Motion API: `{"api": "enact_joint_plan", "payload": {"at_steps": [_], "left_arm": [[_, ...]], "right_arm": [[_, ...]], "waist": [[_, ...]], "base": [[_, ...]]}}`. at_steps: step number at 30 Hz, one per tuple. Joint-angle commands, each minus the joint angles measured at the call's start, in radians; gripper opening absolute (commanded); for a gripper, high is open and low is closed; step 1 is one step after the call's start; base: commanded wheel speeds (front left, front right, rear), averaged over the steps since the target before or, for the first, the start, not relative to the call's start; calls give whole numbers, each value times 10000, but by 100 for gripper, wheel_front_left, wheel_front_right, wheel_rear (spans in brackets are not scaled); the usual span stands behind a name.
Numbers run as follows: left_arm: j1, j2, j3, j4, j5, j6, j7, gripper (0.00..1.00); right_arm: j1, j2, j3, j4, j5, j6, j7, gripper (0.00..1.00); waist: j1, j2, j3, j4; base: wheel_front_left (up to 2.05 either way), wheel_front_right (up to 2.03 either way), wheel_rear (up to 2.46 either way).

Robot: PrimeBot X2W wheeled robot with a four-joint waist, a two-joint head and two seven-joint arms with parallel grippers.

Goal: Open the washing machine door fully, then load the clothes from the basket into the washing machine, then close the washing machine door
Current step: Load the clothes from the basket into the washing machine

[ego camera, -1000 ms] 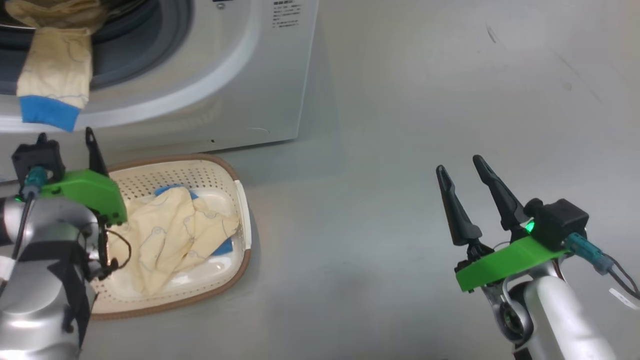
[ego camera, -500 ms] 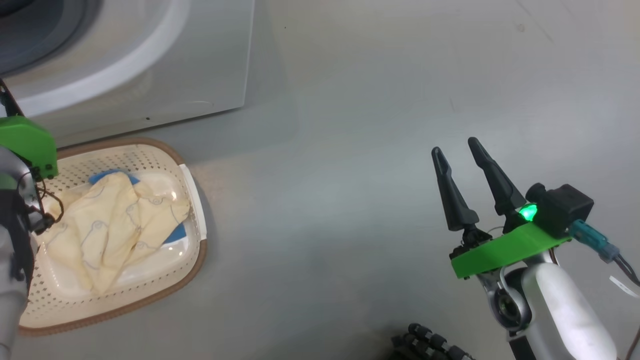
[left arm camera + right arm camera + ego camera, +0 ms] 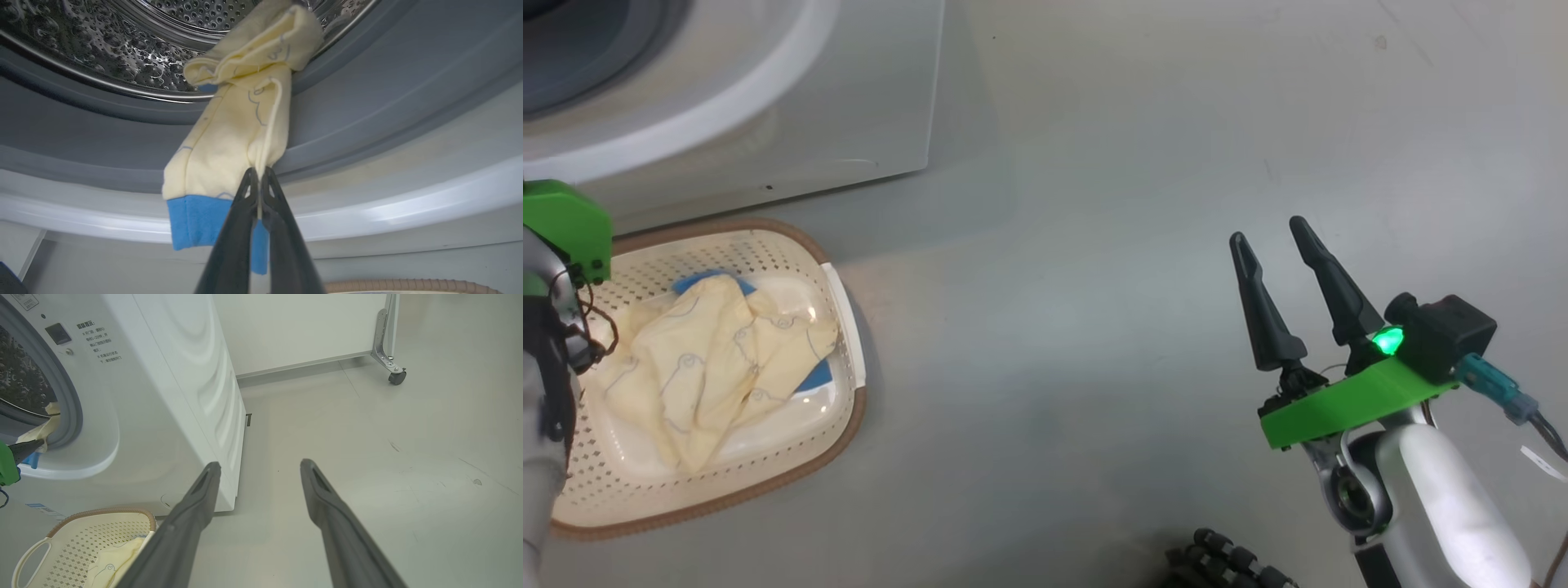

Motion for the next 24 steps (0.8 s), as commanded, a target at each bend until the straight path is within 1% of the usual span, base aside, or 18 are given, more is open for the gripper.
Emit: {"api": "enact_joint_plan", "payload": {"at_steps": [1,4,8,12,15,19,20,21,24], "left_arm": [[-338,390,240,-151,-7,327,-97,0],[-376,304,267,-228,-188,95,-115,0],[-505,262,332,-555,-538,-498,66,0],[-713,246,426,-933,-1071,-1352,934,0],[-1006,421,467,-1211,-1331,-1766,1788,0],[-1611,842,527,-1604,-1549,-2153,2883,0],[-1773,973,535,-1693,-1565,-2209,3113,0],[-1773,973,535,-1693,-1565,-2209,3113,0],[-2227,1319,546,-1959,-1592,-2364,3653,0]], "right_arm": [[-73,-83,121,-301,-42,16,-106,100],[-35,-83,67,-313,-77,16,-106,100],[40,-83,31,-305,-108,16,-106,100],[92,-83,76,-284,-110,16,-106,100],[96,-83,192,-279,-38,16,-106,100],[45,-83,357,-303,90,16,-106,100],[29,-83,395,-305,133,16,-106,100],[29,-83,395,-305,133,16,-106,100],[-18,-83,472,-313,252,16,-106,100]], "waist": [[0,0,-33,56],[0,0,-88,170],[0,0,-162,300],[0,0,-213,350],[0,0,-180,307],[0,0,-11,130],[0,0,41,68],[0,0,41,68],[0,0,235,-115]], "base": [[0,0,0],[0,0,0],[0,0,0],[0,0,0],[0,0,0],[0,0,0],[0,0,0],[0,0,0],[0,0,0]]}}
